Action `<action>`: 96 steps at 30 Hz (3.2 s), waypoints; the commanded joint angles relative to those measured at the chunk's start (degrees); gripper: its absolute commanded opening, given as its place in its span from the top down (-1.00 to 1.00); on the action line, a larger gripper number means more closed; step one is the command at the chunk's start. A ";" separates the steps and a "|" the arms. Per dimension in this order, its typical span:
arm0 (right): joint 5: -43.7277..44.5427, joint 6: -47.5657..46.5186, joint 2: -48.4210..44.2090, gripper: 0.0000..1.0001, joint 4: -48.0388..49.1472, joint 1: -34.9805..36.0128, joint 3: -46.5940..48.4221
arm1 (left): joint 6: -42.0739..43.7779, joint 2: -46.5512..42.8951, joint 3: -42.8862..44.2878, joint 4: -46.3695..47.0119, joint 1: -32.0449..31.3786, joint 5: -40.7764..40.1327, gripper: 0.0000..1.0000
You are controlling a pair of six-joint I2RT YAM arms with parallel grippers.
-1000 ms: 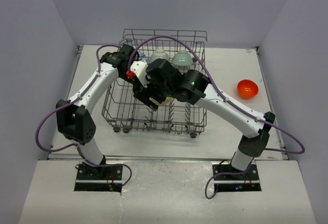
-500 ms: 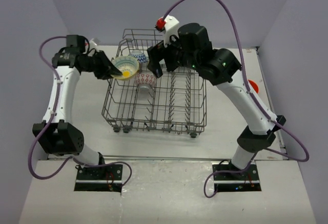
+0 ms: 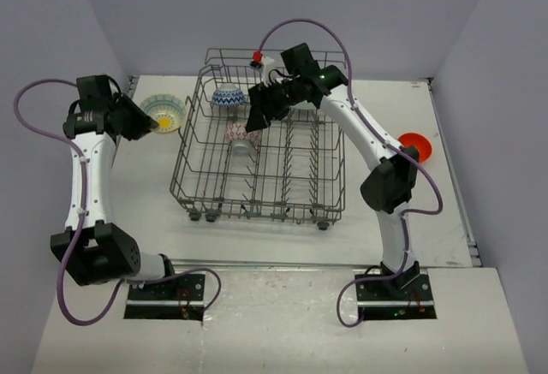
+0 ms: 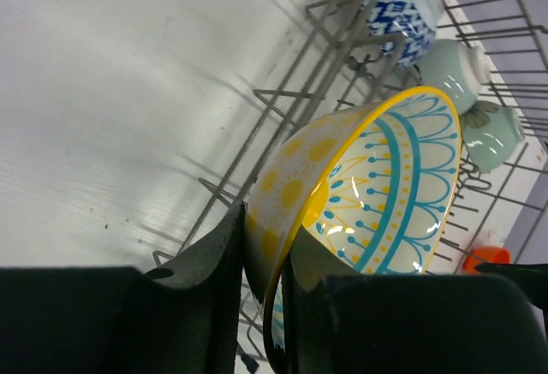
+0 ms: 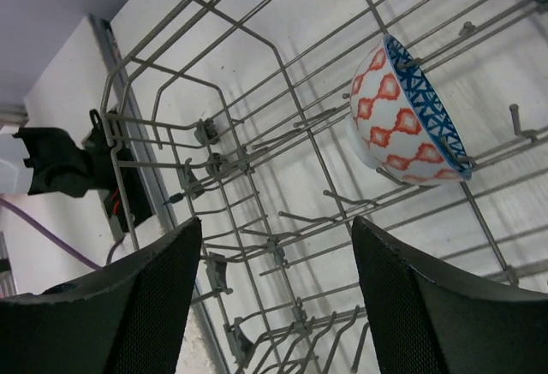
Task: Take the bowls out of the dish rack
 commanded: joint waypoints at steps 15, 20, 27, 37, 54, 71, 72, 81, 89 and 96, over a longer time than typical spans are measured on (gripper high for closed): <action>-25.55 -4.83 11.61 -0.49 4.21 -7.22 10.05 | -4.88 0.54 -11.01 16.90 12.08 -0.82 1.00; -28.98 -3.16 15.04 -0.56 6.67 -7.83 12.43 | -4.36 2.56 -12.85 18.22 14.36 -0.47 1.00; -33.99 1.23 17.32 -0.53 14.66 -10.20 13.93 | -2.95 4.32 -17.95 21.65 16.04 -0.90 1.00; -41.03 9.23 21.80 -0.50 26.88 -11.26 12.79 | -2.24 6.78 -23.57 25.78 16.91 -1.79 1.00; -41.82 8.36 25.77 -0.43 29.00 -8.98 9.89 | -2.68 11.44 -28.93 32.55 17.00 2.25 1.00; -38.75 2.73 29.29 -0.42 23.28 -7.75 11.74 | -2.25 12.94 -30.34 35.10 17.00 2.35 1.00; -38.83 2.64 29.19 -0.42 23.20 -7.66 11.30 | -2.33 13.02 -30.43 35.19 17.00 2.00 1.00; -37.78 -1.84 27.35 -0.21 18.36 -5.64 7.78 | -3.30 16.27 -29.12 34.75 17.00 0.15 1.00; -37.87 -2.11 27.61 0.26 17.92 -5.37 8.65 | -1.72 19.09 -25.60 32.46 17.00 -1.88 1.00; -38.04 -2.11 27.61 0.83 17.66 -5.37 8.57 | -1.28 20.85 -24.98 32.28 17.00 -3.02 1.00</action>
